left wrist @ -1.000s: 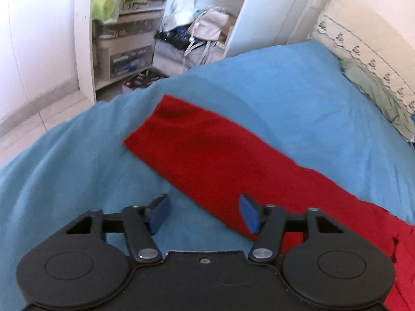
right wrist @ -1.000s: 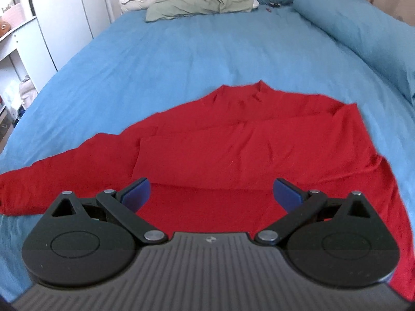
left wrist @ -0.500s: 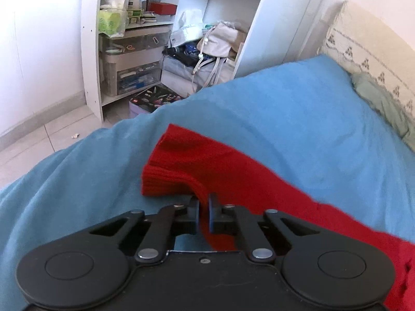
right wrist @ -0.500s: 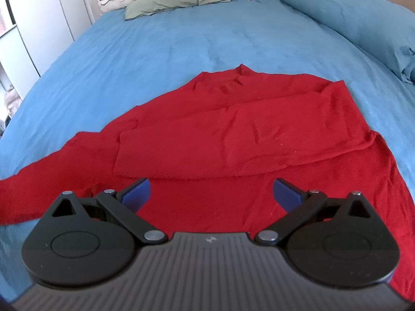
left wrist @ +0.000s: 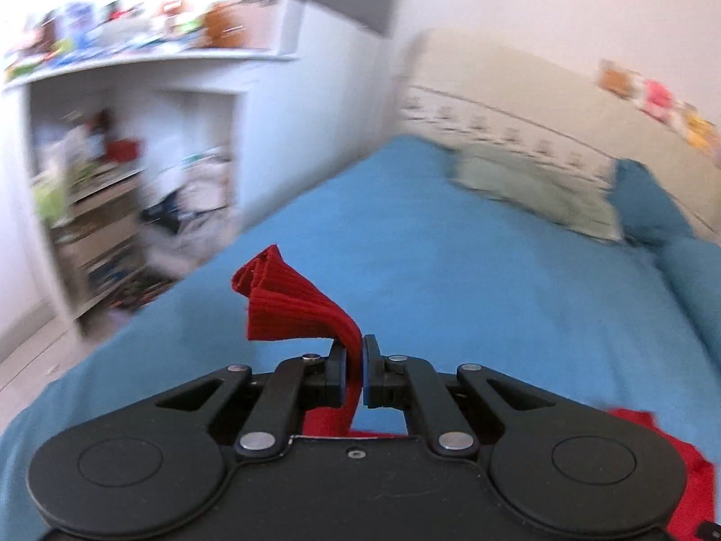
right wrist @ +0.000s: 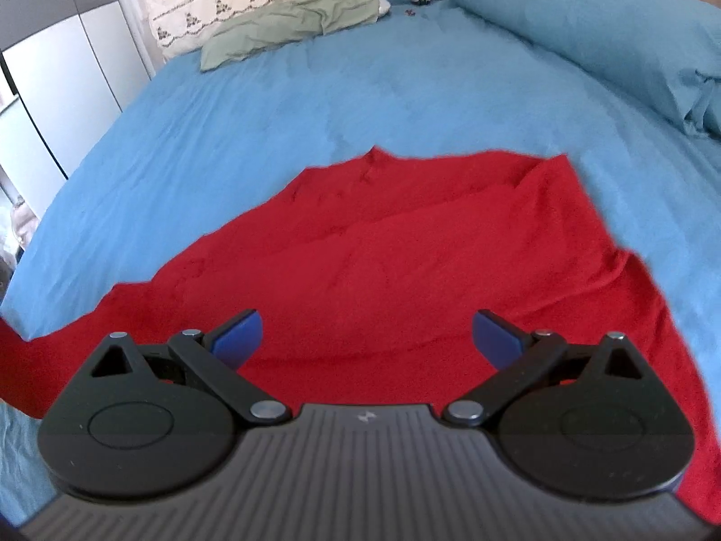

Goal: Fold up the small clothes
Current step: 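Grasp the other sleeve cuff with the left gripper and lift it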

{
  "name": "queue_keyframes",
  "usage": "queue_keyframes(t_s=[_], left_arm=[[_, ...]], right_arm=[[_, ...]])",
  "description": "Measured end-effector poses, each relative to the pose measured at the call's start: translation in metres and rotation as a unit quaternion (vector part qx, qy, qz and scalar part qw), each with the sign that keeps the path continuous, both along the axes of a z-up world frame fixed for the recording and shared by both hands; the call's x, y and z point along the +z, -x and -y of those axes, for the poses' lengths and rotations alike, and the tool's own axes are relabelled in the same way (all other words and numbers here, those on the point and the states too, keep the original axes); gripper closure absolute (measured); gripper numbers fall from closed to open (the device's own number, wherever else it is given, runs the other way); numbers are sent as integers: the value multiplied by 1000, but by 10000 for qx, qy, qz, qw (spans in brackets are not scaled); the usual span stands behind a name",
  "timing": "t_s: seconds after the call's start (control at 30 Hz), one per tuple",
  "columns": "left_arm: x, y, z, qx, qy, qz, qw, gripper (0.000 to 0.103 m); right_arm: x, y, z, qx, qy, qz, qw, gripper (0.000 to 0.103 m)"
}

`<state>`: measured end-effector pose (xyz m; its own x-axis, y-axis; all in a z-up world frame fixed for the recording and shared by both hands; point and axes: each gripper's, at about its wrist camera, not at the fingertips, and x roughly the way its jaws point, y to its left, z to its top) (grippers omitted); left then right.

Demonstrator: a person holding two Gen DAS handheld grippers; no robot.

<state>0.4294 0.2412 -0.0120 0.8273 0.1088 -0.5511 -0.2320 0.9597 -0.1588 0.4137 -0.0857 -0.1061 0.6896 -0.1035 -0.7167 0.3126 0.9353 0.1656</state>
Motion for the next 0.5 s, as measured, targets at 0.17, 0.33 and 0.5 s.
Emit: queue_keyframes(t_s=[0.17,0.33,0.5], left_arm=[[12,-14,120,-1095,-101,8,9939,97],[-18,-27,232,-1895,26,-298,9814,97],[-69,-38,320,-2261,14,-773,9710,97]], right_arm=[[25,6,45,140,126,207,9996,0],[41,13,96,287,195,395,9986,0],[39,18,142,304,265,338,9986,0]])
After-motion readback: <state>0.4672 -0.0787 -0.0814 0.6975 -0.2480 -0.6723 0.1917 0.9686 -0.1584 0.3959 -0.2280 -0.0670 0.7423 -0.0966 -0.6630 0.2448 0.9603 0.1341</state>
